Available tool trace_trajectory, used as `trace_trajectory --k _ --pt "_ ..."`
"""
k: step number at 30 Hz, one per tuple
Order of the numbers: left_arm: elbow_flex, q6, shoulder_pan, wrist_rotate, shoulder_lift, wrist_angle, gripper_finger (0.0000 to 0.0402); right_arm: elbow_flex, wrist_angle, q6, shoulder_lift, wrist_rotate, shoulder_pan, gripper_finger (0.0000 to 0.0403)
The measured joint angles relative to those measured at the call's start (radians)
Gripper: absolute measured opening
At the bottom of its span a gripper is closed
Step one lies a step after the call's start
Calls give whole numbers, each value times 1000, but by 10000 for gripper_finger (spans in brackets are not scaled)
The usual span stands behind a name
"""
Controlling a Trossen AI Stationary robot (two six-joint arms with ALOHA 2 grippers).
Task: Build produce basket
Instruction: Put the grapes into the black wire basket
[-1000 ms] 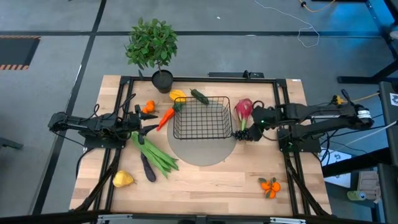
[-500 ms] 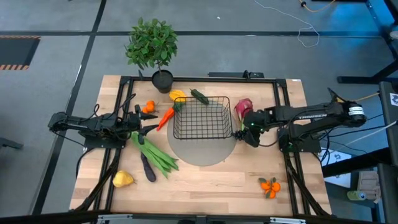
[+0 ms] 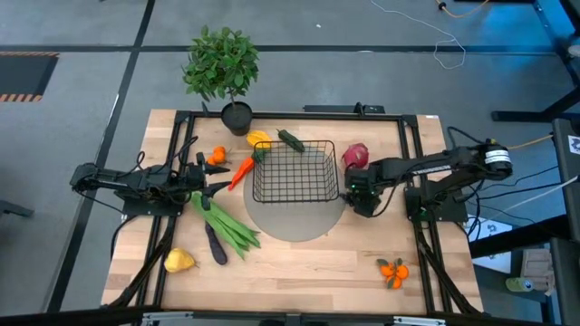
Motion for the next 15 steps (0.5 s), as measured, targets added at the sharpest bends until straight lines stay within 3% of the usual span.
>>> trace_trajectory --k 15 --pt "0 0 0 0 0 0 190 -1 -9 31 33 -30 0 154"
